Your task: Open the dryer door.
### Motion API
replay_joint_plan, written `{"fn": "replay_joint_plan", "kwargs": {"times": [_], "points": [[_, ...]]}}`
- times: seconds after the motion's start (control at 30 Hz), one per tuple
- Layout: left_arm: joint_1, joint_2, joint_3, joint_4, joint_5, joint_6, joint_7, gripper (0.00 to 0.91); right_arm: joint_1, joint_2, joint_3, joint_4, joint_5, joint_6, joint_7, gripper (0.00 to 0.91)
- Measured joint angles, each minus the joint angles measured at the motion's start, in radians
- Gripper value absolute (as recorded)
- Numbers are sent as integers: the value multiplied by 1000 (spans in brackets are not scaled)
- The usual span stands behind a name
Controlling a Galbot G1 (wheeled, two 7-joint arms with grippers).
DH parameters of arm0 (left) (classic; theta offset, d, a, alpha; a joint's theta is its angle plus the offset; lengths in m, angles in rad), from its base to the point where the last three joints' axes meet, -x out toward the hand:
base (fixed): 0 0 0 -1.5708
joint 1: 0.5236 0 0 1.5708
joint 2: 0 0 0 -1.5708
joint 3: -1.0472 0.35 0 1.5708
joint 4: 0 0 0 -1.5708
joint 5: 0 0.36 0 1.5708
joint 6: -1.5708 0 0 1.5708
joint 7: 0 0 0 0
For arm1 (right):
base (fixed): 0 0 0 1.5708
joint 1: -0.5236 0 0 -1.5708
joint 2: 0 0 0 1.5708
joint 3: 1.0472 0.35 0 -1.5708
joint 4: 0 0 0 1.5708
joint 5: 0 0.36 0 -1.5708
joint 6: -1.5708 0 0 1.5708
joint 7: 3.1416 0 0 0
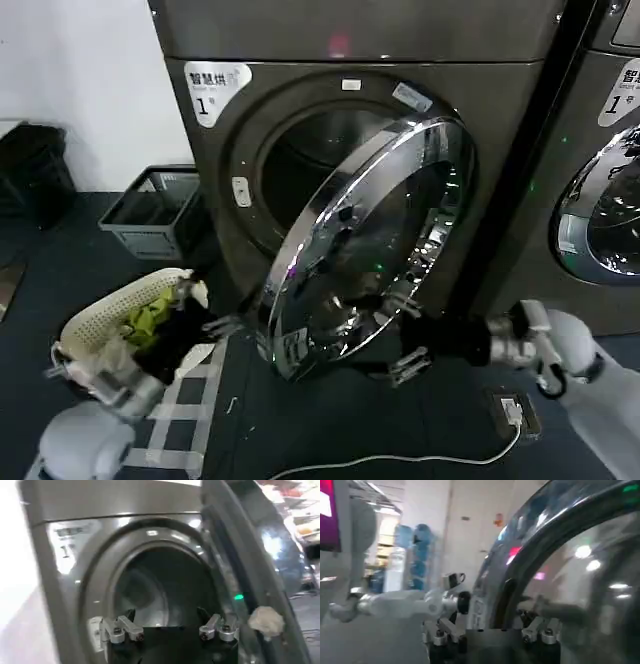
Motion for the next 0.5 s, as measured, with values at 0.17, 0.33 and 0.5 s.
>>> {"fn": "replay_joint_plan", "kwargs": {"times": [0.17, 0.33, 0.5], "points": [[-74, 2, 81, 29, -22, -2, 7, 907, -209, 41, 233, 33, -1, 42, 33, 907], [-127, 8, 133, 49, -44, -7, 14, 907, -407, 137, 441, 68, -14, 119, 104, 907], [-171, 15, 185, 67, -61, -9, 14, 907, -561, 250, 614, 85, -35, 186, 158, 907]]}}
